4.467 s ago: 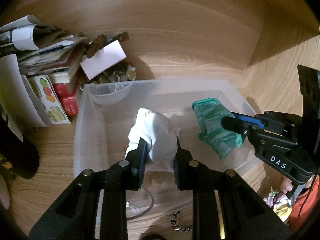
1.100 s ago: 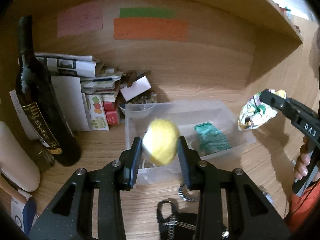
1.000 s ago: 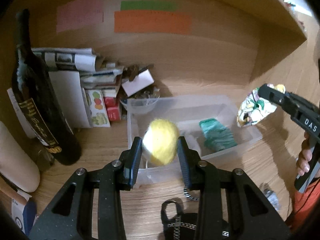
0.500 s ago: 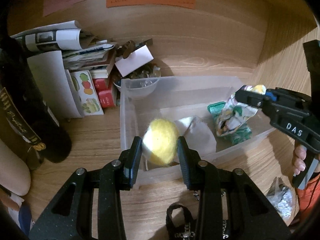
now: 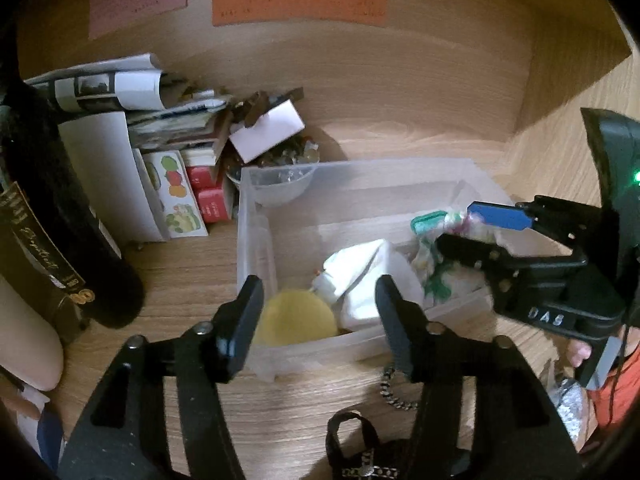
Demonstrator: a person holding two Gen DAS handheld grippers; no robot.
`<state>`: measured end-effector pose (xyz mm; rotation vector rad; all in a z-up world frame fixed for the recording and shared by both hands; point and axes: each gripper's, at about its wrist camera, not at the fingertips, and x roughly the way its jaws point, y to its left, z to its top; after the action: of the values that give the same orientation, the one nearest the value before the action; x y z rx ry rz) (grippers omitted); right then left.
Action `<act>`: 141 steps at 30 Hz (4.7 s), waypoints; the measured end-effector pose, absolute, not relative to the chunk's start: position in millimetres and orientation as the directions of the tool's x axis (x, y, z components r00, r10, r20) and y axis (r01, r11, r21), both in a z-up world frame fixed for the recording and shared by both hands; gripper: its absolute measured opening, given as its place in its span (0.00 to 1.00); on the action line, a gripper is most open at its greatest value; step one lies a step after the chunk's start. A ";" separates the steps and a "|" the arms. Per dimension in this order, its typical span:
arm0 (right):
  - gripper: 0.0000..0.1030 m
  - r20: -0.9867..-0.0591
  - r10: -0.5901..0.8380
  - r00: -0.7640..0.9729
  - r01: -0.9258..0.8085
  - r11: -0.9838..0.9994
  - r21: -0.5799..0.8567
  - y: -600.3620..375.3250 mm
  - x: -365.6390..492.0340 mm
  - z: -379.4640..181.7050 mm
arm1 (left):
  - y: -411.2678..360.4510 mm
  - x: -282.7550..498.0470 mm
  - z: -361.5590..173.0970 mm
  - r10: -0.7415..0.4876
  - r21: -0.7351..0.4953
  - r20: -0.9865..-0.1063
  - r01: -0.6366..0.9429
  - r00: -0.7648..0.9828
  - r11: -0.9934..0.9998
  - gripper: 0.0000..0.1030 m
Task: Organize soft objects
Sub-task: 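Lower the yellow ball into the bin with the left tool while the right tool drops the floral cloth in, then grasp the black chain-pattern cap with the left tool while the right tool grasps the bagged grey sock, then carry the cap into the bin with the left tool while the right tool drops the bagged sock in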
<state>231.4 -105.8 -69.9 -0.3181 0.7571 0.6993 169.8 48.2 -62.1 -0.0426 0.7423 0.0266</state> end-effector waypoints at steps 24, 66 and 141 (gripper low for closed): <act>0.81 -0.507 0.499 0.703 -0.584 0.812 -0.009 -199.5 144.6 3.9 | 26.2 76.4 -16.0 0.016 -0.027 -0.527 -0.036 0.850 0.999 1.00; 0.24 -0.708 0.488 0.511 -0.533 0.826 0.185 -230.3 99.1 -89.6 | 19.6 61.7 -121.5 -0.207 -0.246 -0.735 0.031 0.646 0.969 0.15; 0.46 -0.719 0.459 0.521 -0.627 0.778 0.043 -130.7 240.3 -65.4 | 42.1 206.4 -60.8 -0.021 -0.043 -0.664 -0.010 0.747 0.999 0.51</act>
<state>240.3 -130.7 -65.4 -0.2330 0.7869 0.6577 206.4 42.1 -60.8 -0.0451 0.7267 -0.0063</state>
